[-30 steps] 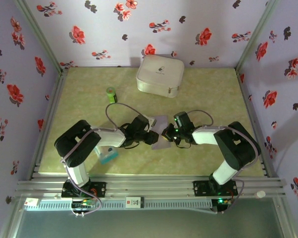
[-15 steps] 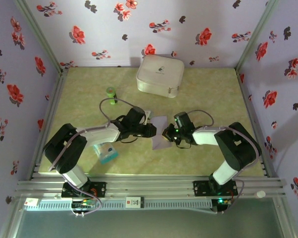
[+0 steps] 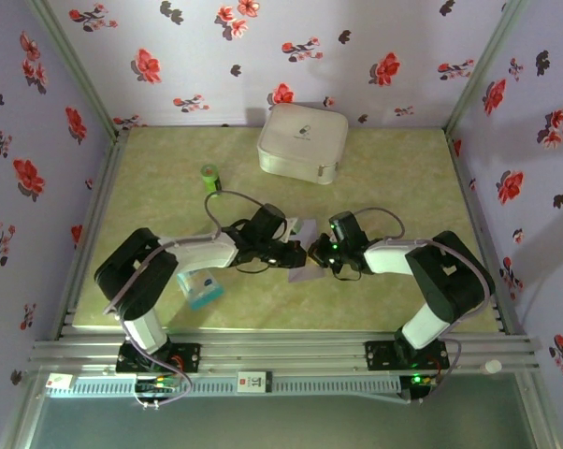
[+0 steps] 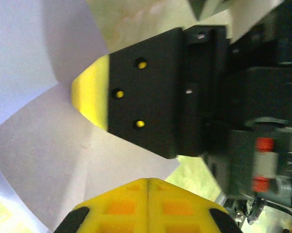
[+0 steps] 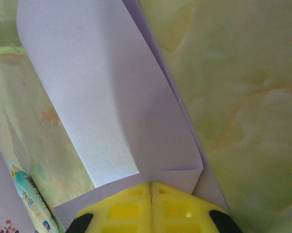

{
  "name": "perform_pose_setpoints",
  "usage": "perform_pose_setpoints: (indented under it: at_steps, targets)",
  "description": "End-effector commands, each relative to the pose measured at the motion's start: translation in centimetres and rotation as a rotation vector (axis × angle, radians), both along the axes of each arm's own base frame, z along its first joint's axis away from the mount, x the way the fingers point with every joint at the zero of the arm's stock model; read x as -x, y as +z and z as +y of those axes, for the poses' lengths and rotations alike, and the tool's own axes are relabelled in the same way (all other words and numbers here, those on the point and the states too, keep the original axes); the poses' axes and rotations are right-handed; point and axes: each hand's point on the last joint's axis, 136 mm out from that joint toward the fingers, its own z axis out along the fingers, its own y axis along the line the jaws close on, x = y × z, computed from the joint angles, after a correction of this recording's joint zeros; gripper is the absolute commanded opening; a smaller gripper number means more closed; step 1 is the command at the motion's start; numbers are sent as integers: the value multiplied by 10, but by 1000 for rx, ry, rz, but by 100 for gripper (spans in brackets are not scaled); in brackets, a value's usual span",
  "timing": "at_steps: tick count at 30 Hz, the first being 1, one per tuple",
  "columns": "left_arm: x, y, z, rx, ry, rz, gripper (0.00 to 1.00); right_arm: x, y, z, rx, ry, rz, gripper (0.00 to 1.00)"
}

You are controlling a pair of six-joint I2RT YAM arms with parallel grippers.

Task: Fold a paper plane with a square sheet of paper (pick it up from the middle)
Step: Fold the triangle a second time at the center of the table.

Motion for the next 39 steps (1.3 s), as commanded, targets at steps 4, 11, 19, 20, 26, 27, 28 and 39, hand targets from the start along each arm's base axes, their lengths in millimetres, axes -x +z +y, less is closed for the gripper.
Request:
perform_pose_setpoints:
  at_steps: [4, 11, 19, 20, 26, 27, 28, 39]
  targets:
    - [4, -10, -9, -7, -13, 47, 5, 16, -26, -21, 104, -34, 79, 0]
    - [3, -24, -9, -34, -11, 64, 7, 17, -26, -22, 106, -36, 81, 0]
    - [8, -38, 4, -97, -18, 54, 8, 19, -28, -23, 111, -36, 85, 0]
    - [9, -40, 5, -104, -19, 54, 8, 19, -28, -24, 112, -37, 84, 0]
    - [14, -49, 14, -138, -25, 55, 9, 20, -29, -24, 115, -35, 89, 0]
    - [14, -50, 15, -141, -26, 55, 9, 20, -30, -24, 118, -33, 90, 0]
    - [15, -51, 16, -145, -28, 57, 9, 20, -30, -25, 118, -34, 89, 0]
    - [25, -60, 35, -196, -28, 44, 9, 22, -34, -26, 128, -33, 101, 0]
